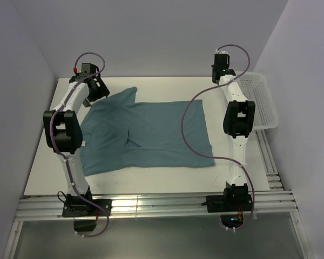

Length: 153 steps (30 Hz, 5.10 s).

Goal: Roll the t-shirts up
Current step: Fold the tshirt

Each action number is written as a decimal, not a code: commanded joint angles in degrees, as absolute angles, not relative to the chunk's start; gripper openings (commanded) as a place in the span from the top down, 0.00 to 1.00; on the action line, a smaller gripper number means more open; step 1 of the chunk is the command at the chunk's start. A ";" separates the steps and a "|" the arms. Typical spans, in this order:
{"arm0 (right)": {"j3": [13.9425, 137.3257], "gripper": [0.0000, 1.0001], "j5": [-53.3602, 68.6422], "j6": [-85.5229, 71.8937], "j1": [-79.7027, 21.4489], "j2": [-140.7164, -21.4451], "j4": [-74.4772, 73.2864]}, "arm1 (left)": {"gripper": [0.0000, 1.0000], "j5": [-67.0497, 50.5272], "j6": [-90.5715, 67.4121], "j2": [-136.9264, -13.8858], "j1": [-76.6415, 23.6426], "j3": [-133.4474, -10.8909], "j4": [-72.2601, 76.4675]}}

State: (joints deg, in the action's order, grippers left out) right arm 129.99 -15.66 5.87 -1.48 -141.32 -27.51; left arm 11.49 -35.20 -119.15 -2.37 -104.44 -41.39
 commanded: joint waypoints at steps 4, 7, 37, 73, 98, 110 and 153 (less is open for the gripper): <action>130.26 0.12 -14.50 -9.77 1.84 -139.06 -9.60 | 0.05 13.88 -34.89 -116.63 -2.11 -103.18 -40.43; 130.17 0.09 -11.87 -7.65 1.58 -135.90 -7.83 | 0.05 14.24 -34.81 -116.11 -2.11 -103.36 -40.34; 106.88 0.51 -11.23 -30.76 -11.25 -123.31 -37.80 | 0.04 6.59 -32.17 -113.20 5.54 -95.28 -31.55; 130.17 0.46 -22.24 -39.63 -10.46 -143.00 -49.04 | 0.05 2.64 -30.59 -114.26 8.79 -93.69 -26.02; 125.95 0.82 -21.01 -41.84 -9.93 -141.77 -46.76 | 0.08 -2.10 -26.28 -125.67 8.88 -101.24 -22.94; 126.65 0.84 -18.90 -40.69 -9.58 -142.21 -46.41 | 0.14 -13.97 -23.47 -127.70 8.44 -103.44 -15.47; 125.59 0.88 -12.66 -40.96 -7.21 -142.21 -46.05 | 0.41 -4.92 -13.62 -137.99 -1.76 -114.62 -23.47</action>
